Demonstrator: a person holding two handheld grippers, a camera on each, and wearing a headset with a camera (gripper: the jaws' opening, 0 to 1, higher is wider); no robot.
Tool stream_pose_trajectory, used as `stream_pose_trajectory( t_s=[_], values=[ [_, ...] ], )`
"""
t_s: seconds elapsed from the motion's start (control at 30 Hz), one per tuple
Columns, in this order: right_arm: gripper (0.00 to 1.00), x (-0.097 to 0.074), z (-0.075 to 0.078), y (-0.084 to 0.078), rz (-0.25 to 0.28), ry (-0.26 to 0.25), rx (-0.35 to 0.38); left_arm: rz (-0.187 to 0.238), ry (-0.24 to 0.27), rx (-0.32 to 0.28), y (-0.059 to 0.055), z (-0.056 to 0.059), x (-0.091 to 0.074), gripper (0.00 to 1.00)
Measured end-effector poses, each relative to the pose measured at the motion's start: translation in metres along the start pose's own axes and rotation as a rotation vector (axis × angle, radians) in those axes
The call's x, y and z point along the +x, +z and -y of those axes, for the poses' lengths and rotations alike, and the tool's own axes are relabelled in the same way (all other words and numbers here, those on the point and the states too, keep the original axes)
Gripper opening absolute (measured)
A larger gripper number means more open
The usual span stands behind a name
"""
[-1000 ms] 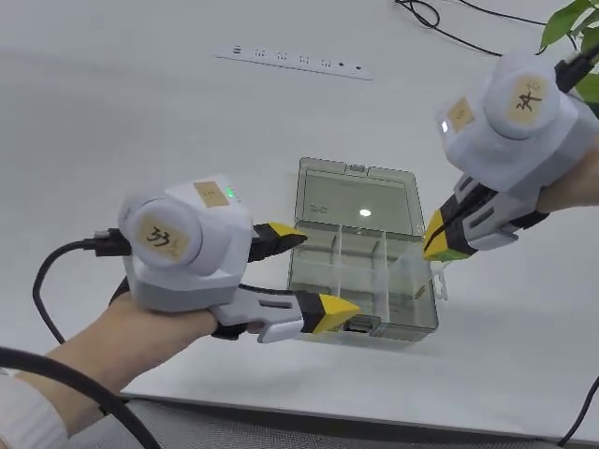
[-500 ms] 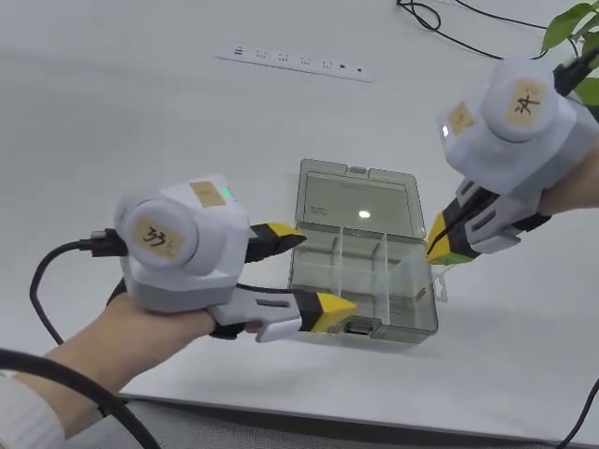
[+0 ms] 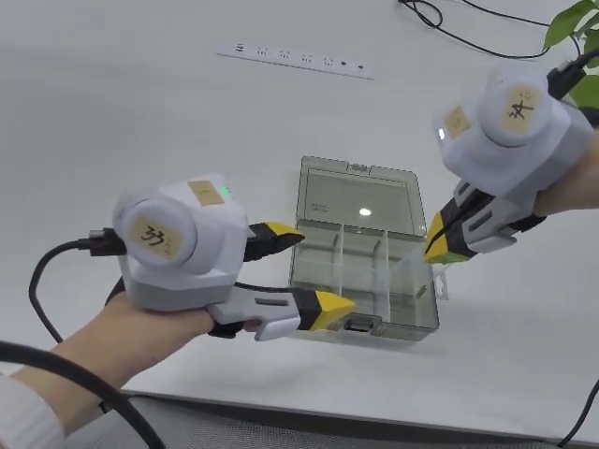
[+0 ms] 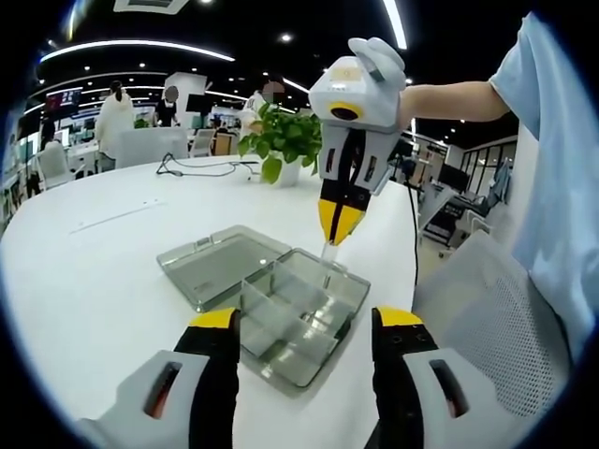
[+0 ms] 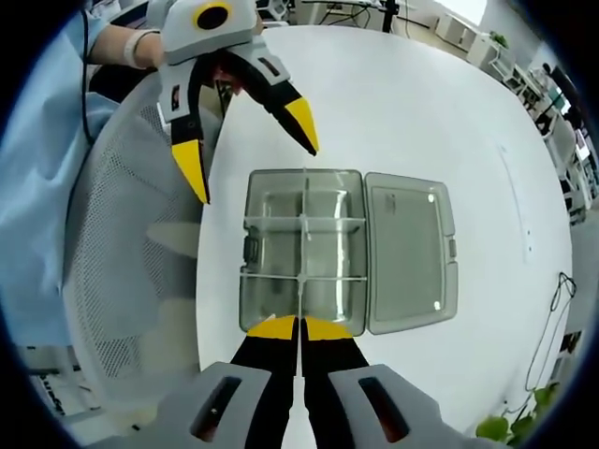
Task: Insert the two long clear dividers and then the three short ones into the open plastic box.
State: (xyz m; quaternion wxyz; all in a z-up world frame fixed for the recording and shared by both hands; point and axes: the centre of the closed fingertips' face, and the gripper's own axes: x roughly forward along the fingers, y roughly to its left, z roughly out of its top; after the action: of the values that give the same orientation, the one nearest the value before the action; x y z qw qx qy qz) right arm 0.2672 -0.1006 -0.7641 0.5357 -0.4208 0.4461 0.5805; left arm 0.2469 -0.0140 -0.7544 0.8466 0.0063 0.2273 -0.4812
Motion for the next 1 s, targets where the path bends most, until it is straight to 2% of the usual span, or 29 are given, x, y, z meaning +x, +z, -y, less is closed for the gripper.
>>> stream_pose_trajectory(
  t_s=[0.23, 0.5, 0.77, 1.0],
  values=[
    [0.02, 0.003, -0.001, 0.003, -0.004, 0.015, -0.005, 0.010, 0.008, -0.002, 0.002, -0.003, -0.002, 0.56],
    [0.02, 0.009, -0.004, 0.004, -0.006, 0.021, -0.012, 0.017, 0.043, -0.001, 0.003, -0.010, -0.006, 0.62],
    [0.02, 0.015, 0.000, 0.001, -0.001, 0.032, -0.001, 0.026, 0.101, -0.009, 0.001, -0.023, -0.014, 0.81],
    [0.02, 0.018, 0.000, 0.001, -0.007, 0.040, -0.003, -0.001, 0.117, -0.009, -0.005, -0.027, -0.019, 0.97]
  ],
)
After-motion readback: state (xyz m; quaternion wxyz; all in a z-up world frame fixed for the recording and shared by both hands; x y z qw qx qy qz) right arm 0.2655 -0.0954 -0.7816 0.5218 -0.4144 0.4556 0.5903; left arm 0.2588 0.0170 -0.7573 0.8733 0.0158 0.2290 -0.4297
